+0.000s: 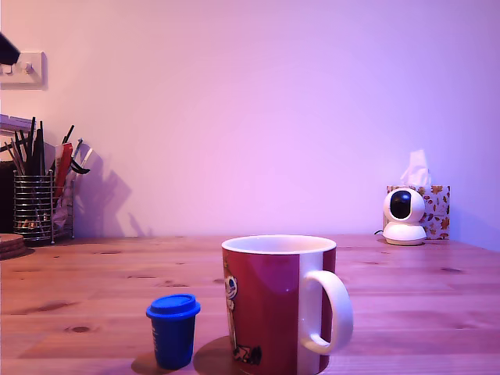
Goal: Pick up the coffee capsules on the table and drop them inside the coffee cup
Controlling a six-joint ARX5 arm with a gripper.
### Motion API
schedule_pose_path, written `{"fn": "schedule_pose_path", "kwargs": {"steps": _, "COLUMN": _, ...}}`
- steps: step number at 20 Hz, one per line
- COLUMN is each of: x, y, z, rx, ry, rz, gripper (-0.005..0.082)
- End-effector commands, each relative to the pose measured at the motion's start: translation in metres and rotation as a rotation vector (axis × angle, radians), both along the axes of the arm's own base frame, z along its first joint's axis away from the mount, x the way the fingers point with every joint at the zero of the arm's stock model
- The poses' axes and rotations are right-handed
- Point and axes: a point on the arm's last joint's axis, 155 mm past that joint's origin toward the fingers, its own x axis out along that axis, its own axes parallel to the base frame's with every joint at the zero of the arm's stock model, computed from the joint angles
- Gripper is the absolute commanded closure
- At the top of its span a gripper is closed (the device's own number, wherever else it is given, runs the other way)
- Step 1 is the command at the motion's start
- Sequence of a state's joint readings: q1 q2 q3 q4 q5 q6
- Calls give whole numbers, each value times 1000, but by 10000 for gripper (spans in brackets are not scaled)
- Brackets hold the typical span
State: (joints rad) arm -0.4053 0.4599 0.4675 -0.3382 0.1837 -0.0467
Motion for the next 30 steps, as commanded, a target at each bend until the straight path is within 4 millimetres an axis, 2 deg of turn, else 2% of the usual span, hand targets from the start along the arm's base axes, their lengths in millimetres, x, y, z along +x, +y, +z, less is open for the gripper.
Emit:
{"fn": "schedule_pose_path", "kwargs": {"steps": 1, "x": -4, "y": -5, "z": -11, "rx": -2, "ry": 38, "rz": -31, "gripper": 791}}
{"fn": "schedule_pose_path", "kwargs": {"steps": 7, "x": -31, "y": -19, "z": -34, "rx": 16, "ry": 174, "rz": -143, "gripper": 791}}
{"fn": "schedule_pose_path", "kwargs": {"steps": 14, "x": -48, "y": -19, "z": -42, "rx": 91, "ry": 237, "rz": -194, "gripper": 790}}
{"fn": "schedule_pose_path", "kwargs": {"steps": 16, "x": -52, "y": -20, "z": -44, "rx": 163, "ry": 225, "rz": -241, "gripper": 791}}
{"fn": "schedule_pose_path", "kwargs": {"steps": 22, "x": -61, "y": -30, "z": -80, "rx": 329, "ry": 316, "rz": -377, "gripper": 790}}
{"fn": "schedule_pose_path", "kwargs": {"steps": 26, "x": -66, "y": -36, "z": -91, "rx": 401, "ry": 308, "rz": -458, "gripper": 790}}
{"fn": "schedule_pose_path", "kwargs": {"steps": 28, "x": -67, "y": -37, "z": -95, "rx": 431, "ry": 305, "rz": -485, "gripper": 767}}
{"fn": "schedule_pose_path", "kwargs": {"steps": 30, "x": -67, "y": -37, "z": -100, "rx": 461, "ry": 304, "rz": -510, "gripper": 701}}
